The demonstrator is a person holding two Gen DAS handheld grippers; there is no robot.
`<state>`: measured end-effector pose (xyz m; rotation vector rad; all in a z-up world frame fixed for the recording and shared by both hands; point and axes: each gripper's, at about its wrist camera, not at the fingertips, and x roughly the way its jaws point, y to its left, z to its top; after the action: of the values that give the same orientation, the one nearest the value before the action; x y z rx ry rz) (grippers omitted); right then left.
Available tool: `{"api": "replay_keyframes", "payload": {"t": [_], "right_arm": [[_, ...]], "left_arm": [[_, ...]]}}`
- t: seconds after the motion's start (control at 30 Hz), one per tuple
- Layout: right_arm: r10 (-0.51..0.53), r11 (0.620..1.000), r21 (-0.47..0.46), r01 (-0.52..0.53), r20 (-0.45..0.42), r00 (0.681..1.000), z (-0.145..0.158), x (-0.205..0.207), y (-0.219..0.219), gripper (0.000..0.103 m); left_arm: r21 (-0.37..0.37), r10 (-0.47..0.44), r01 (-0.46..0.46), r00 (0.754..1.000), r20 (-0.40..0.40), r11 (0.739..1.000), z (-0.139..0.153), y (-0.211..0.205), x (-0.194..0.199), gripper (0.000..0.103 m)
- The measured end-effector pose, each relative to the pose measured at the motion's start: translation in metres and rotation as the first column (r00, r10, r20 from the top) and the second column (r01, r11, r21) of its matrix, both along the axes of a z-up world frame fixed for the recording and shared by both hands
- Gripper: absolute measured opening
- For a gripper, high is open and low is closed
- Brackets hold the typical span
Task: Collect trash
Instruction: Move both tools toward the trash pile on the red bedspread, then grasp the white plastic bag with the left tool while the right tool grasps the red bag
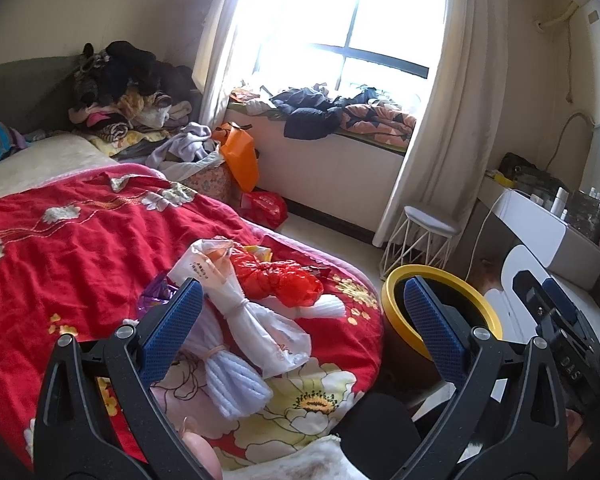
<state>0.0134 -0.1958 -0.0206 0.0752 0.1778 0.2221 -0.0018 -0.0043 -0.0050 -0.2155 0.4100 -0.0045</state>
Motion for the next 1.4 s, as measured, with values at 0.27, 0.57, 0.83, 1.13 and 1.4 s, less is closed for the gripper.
{"api": "replay_keyframes", "payload": {"t": [0.27, 0.57, 0.83, 1.13, 1.4], "right_arm": [[0.113, 0.993, -0.026, -0.114, -0.027, 0.993, -0.001, 0.004, 0.027, 0.097], [0.241, 0.969, -0.038, -0.243, -0.066, 0.968, 0.009, 0.019, 0.062, 0.097], [0.305, 0.948, -0.053, -0.315, -0.14, 0.942, 0.008, 0.047, 0.093, 0.097], [0.327, 0.935, -0.054, -0.349, -0.241, 0.914, -0.003, 0.09, 0.109, 0.097], [0.349, 0.917, -0.049, -0.396, -0.384, 0.855, -0.026, 0.134, 0.121, 0.096]], "left_arm": [[-0.025, 0.056, -0.057, 0.998, -0.01, 0.998, 0.002, 0.021, 0.006, 0.093], [-0.048, 0.137, -0.138, 0.99, -0.024, 0.989, 0.001, 0.052, 0.01, 0.093], [-0.081, 0.215, -0.218, 0.975, -0.047, 0.972, -0.001, 0.093, 0.016, 0.093], [-0.074, 0.134, -0.144, 0.983, -0.127, 0.987, -0.009, 0.106, 0.048, 0.093], [-0.096, 0.086, -0.112, 0.965, -0.247, 0.989, -0.025, 0.116, 0.089, 0.093]]}}
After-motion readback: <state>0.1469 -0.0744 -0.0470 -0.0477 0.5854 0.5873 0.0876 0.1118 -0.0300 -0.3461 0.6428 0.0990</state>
